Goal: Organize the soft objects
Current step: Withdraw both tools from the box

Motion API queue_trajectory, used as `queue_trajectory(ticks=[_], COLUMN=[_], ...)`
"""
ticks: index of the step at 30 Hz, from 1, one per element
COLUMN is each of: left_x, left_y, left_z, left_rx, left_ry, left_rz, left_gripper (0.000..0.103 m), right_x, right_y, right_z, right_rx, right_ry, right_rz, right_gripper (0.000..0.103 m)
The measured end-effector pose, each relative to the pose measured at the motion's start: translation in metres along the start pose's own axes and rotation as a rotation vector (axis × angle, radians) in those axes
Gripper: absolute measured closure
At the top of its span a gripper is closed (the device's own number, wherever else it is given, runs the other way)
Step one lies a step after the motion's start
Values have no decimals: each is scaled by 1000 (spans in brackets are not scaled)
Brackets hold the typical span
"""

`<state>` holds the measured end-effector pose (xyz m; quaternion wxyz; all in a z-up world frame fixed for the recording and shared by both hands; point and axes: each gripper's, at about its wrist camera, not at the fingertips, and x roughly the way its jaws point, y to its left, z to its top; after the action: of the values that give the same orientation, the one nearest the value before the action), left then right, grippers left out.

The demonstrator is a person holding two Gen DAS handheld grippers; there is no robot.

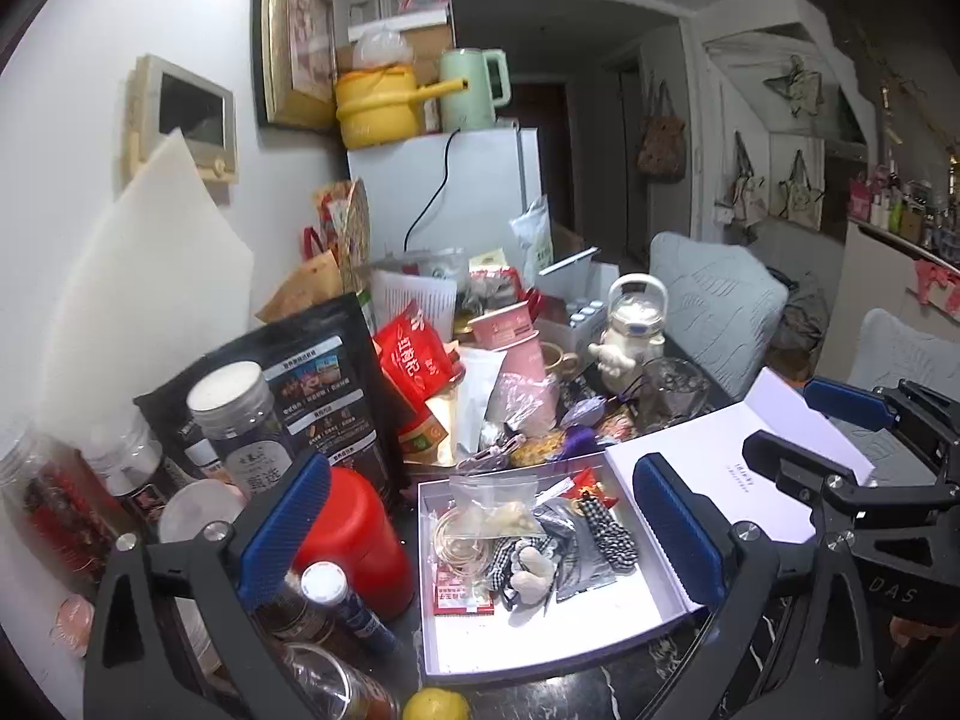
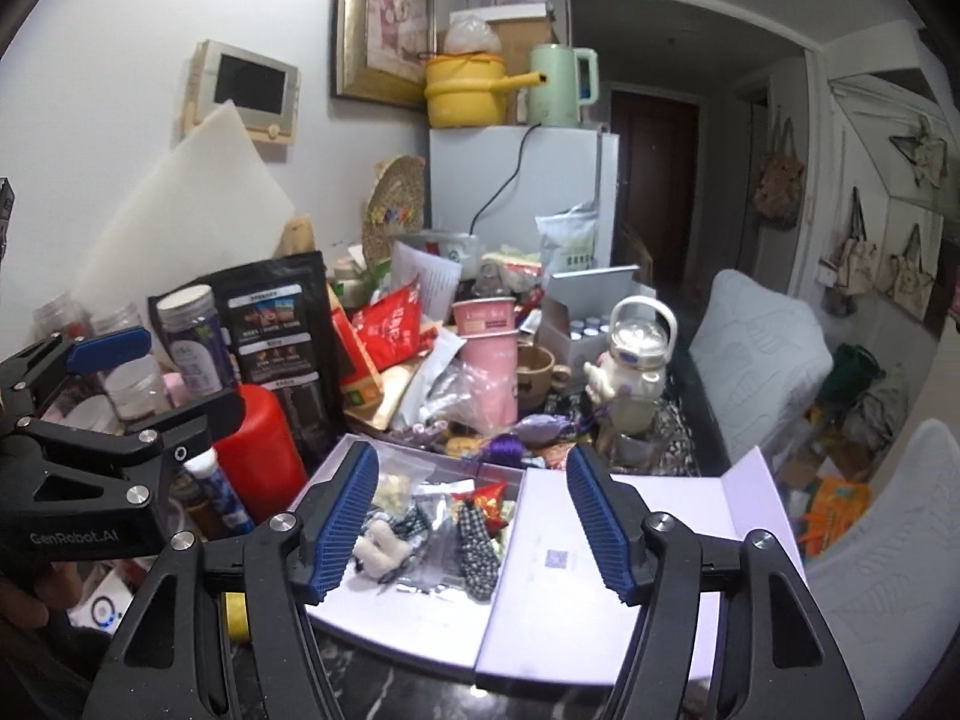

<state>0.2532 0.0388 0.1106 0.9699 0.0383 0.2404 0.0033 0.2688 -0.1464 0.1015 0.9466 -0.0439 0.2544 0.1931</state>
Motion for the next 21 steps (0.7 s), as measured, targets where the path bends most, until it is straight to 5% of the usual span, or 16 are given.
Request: queue_trajectory(ticks=[12, 21], left_x=[-51, -66], left_y=[-9, -14], left_z=[-41, -79], left_rx=[-27, -42], left_ry=[-39, 0], left_rz=[-87, -71], left_gripper=[0, 0], right_x=[-60, -86], right_y=[14, 29], right_z=[-45, -82], right_rx=[31, 34], right_ry=[-16, -14], right_rz=[-26, -69], right_gripper=[35, 35])
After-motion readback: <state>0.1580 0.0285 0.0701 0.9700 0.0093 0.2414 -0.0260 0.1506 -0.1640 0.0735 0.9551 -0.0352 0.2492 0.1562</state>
